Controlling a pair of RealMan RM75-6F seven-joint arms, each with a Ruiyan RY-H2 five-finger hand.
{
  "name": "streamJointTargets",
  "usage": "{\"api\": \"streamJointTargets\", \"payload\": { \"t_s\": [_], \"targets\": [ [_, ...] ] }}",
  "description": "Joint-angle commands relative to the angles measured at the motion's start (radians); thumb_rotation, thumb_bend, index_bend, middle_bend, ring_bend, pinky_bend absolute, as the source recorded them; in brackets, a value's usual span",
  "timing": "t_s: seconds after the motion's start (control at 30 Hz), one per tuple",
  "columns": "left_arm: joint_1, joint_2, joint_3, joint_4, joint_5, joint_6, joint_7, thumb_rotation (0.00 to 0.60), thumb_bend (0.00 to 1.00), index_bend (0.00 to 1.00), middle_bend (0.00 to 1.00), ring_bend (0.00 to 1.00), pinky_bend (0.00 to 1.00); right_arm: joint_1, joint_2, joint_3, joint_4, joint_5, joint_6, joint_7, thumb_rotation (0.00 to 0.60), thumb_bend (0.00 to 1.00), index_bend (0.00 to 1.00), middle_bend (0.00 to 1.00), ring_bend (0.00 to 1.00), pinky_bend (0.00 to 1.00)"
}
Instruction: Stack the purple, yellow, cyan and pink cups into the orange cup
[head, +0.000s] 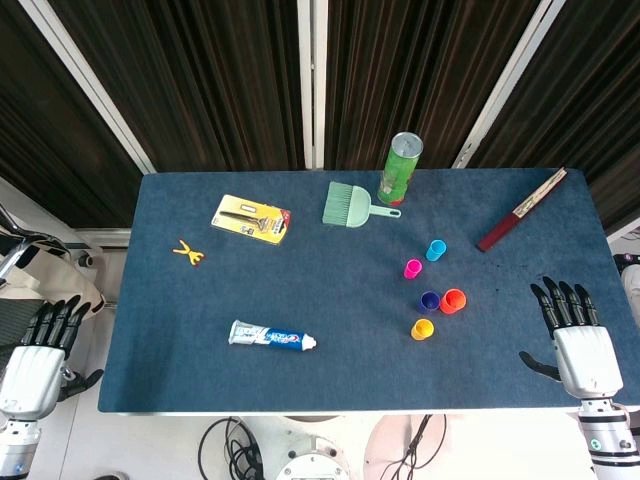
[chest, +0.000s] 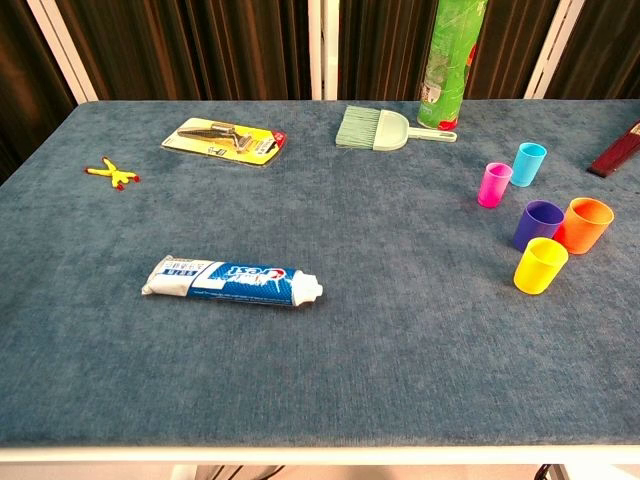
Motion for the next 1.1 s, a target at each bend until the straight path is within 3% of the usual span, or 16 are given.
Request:
{"api": "streamJointTargets", "payload": {
  "t_s": [0.03,0.4,0.67,0.9,0.93,1.0,1.03,1.07,1.1],
  "targets": [
    [0.005,0.005,-0.001,-0.007,0.001,0.011,-0.003,0.600,0.02,0.03,0.00,0.00,0.00,0.002,-0.002,-0.001,-0.001,-0.005,0.001,-0.001,0.600,0.03,0.00,0.00,0.00,0.00],
    [-0.002,-0.001,0.001,-0.019,0.009,-0.005,0.006,0.600,0.02,0.03,0.00,0.00,0.00,-0.003,0.009,-0.006,0.013,-0.001,0.004,0.009,0.600,0.03,0.00,0.00,0.00,0.00],
    [-0.013,-0.008,0.002,-0.013,0.013,-0.020,0.006,0.600,0.02,0.03,0.00,0.00,0.00,0.073,0.031,0.015,0.056,-0.069,-0.043,-0.011,0.600,0.03,0.00,0.05,0.00,0.00],
    [0.012,-0.021,0.016,-0.004,0.015,0.004,0.004,0.600,0.02,0.03,0.00,0.00,0.00,0.220,0.053,0.065,-0.009,-0.003,-0.265,-0.154,0.600,0.03,0.00,0.13,0.02,0.01],
    [0.014,-0.023,0.018,-0.002,0.017,0.009,0.003,0.600,0.02,0.03,0.00,0.00,0.00,0.237,0.048,0.075,-0.017,0.012,-0.286,-0.178,0.600,0.03,0.00,0.13,0.07,0.08],
    [0.018,-0.022,0.020,-0.002,0.019,0.012,0.009,0.600,0.02,0.03,0.00,0.00,0.00,0.268,0.027,0.097,-0.027,0.029,-0.303,-0.226,0.600,0.03,0.00,0.13,0.24,0.31],
    [0.019,-0.020,0.020,-0.004,0.018,0.013,0.013,0.600,0.02,0.03,0.00,0.00,0.00,0.278,0.017,0.101,-0.034,0.038,-0.313,-0.242,0.600,0.03,0.01,0.16,0.42,0.56],
    [0.022,-0.017,0.021,-0.009,0.018,0.015,0.018,0.600,0.02,0.03,0.00,0.00,0.00,0.294,0.011,0.101,-0.049,0.056,-0.343,-0.248,0.600,0.03,0.02,0.19,0.54,0.71],
    [0.023,-0.015,0.021,-0.012,0.017,0.016,0.022,0.600,0.02,0.03,0.00,0.00,0.00,0.307,0.009,0.100,-0.058,0.067,-0.369,-0.251,0.600,0.03,0.02,0.20,0.62,0.80]
  ]
}}
